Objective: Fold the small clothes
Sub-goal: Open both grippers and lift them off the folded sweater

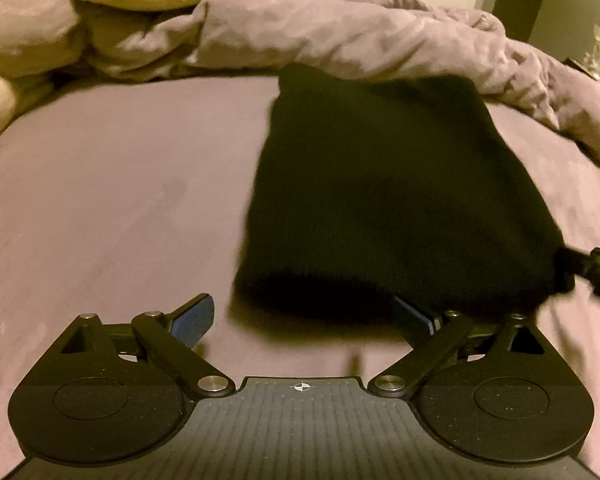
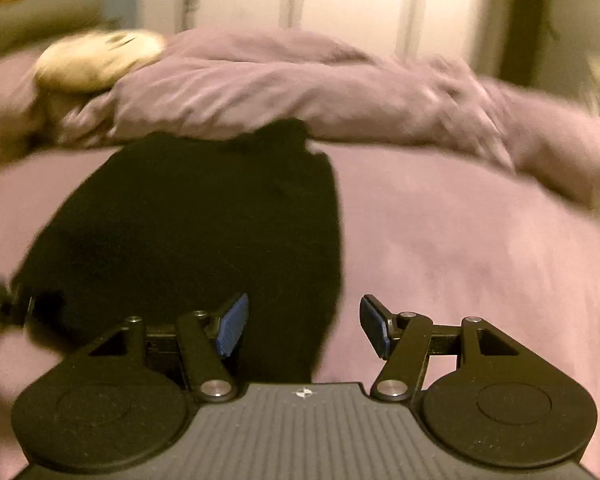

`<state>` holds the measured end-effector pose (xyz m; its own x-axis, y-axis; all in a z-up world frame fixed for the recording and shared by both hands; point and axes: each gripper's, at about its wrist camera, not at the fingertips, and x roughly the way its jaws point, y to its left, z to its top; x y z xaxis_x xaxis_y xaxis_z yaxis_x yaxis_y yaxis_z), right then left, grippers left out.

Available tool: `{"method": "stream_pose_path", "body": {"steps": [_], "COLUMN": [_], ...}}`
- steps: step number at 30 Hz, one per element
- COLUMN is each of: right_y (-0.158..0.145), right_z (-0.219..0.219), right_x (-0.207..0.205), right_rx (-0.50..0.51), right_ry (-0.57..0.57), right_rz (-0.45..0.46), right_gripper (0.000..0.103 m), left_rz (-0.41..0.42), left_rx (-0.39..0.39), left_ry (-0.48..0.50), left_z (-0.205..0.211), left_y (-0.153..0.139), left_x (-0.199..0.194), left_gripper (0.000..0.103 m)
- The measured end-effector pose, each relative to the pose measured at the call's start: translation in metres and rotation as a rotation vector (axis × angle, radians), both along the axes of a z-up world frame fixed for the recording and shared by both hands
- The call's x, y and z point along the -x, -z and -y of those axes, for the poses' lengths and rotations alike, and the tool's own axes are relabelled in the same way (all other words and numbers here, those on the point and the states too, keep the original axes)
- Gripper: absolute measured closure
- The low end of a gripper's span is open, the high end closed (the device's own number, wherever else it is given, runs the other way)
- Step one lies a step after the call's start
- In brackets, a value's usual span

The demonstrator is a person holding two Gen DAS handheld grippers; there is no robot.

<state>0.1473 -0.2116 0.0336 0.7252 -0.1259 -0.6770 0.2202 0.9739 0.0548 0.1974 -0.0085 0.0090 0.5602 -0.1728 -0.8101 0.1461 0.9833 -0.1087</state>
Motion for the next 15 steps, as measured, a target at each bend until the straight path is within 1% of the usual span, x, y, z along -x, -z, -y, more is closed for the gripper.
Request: {"method": "stream_pose_path", "body": {"steps": [2,3,6,8,9,10,11,12,14,15], "right_y": [-0.001,0.001,0.012,0.021,0.026,0.028,0.028,0.025,0.019,0.018], "right_z": [0.014,0.018,0.018,0.018,0.02,0.021,0.02,0.019,0.011,0.008], "right_x": [0.014,0.015,0.008,-0.002,-0.007,-0.01,-0.014,-0.017,-0.017,-0.017], "right_rx": [-0.196,-0.275,-0.381,-0.398,-0.426,-0.437,-0.427,-0.404,-0.326,-0.28], "right_ry": [0.034,0.034,0.032,0.077,0.086,0.091,0.085,0.069,0.038,0.031], "right_rz": [0.011,0.007,0.028,0.011,0.006,0.003,0.003,0.012,0.035,0.036], "right_gripper": [0.043,0.043,0.044,0.044,0.045,0.052,0.063,0.068,0.08,0.082], "left_rz": [-0.01,-0.008,-0.01,-0.041,-0.054,-0.056,-0.048,-0.041,-0.036,-0.042], "left_rx": [0.004,0.003,0.001,0.018,0.02,0.019,0.016,0.01,0.011,0.016], "left_ry": [-0.009,-0.013,-0.045,-0.063,-0.065,-0.064,-0.062,-0.061,-0.066,-0.066], "left_z": [-0.008,-0.01,-0.016,-0.018,-0.017,-0.016,-0.016,-0.015,-0.014,-0.012], "left_y": [-0.003,-0.004,-0.001,0.004,0.006,0.007,0.007,0.007,0.009,0.01], "left_x": [0.011,0.013,0.012,0.009,0.009,0.007,0.007,0.006,0.004,0.003], "left_gripper": [0.005,0.005,0.005,0.005,0.005,0.005,0.005,0.005,0.005,0.005]}}
